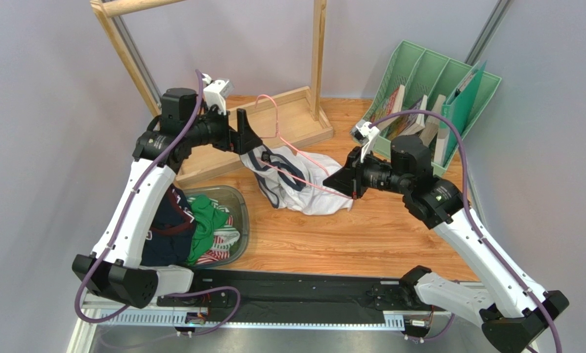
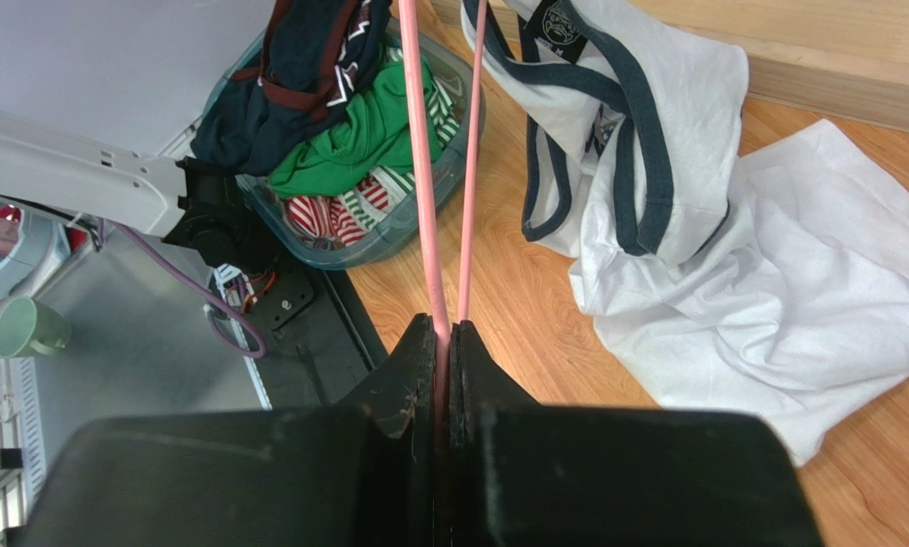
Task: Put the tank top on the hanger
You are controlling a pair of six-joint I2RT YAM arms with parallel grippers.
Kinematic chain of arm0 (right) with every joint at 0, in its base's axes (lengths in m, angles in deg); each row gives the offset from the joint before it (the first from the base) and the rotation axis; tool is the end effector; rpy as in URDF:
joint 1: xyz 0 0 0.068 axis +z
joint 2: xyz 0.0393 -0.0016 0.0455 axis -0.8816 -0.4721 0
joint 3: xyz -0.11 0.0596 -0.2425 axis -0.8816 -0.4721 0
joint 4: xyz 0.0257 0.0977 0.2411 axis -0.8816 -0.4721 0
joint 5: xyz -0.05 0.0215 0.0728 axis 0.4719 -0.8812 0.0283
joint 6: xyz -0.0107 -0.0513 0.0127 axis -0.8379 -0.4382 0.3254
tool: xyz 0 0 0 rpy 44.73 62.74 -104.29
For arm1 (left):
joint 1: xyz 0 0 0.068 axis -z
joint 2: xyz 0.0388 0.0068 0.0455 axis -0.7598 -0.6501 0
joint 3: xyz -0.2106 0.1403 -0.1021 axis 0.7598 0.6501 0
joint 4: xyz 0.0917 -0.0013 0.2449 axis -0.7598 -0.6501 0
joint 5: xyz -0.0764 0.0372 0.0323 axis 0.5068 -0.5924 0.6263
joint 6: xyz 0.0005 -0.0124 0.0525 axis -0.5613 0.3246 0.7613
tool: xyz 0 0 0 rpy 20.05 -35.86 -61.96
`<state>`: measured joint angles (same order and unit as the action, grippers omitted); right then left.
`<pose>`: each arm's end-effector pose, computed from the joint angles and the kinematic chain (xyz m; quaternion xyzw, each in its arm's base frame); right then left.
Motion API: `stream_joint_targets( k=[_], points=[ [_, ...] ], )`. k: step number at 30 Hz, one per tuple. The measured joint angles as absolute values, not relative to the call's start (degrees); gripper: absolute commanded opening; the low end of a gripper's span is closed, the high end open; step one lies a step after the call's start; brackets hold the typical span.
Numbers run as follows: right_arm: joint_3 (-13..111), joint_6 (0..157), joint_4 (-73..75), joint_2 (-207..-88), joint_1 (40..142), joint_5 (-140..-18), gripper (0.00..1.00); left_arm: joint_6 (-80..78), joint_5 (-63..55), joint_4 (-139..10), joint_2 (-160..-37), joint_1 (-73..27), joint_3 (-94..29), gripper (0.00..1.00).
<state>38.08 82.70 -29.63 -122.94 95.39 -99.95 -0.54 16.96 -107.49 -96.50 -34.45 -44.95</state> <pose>0.1602 0.1268 0.3875 -0.2939 0.7640 0.3954 0.4167 0.2528 -0.0858 0.4189 0.1563 0.8337 -0.3224 0.4201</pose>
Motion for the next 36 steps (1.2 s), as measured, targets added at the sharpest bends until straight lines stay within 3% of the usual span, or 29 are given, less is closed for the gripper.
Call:
stream_joint_targets(
  k=[9,18,24,36],
  points=[
    [37.88,84.29,-26.35,-123.07,94.74,-102.79,0.0,2.98,18.76,-108.43,-93.11,-40.3,-45.3,0.99],
    [37.95,85.71,-26.02,-123.23,91.2,-107.45,0.0,7.83,35.26,-103.81,-86.97,-44.96,-43.05,0.98],
    [38.43,86.85,-25.43,-123.31,89.47,-110.68,0.0,11.22,44.2,-103.49,-90.67,-46.86,-43.05,0.96],
    [40.31,89.85,-24.43,-123.34,86.28,-117.2,0.0,15.63,49.55,-102.55,-95.61,-50.95,-43.16,0.94]
  ],
)
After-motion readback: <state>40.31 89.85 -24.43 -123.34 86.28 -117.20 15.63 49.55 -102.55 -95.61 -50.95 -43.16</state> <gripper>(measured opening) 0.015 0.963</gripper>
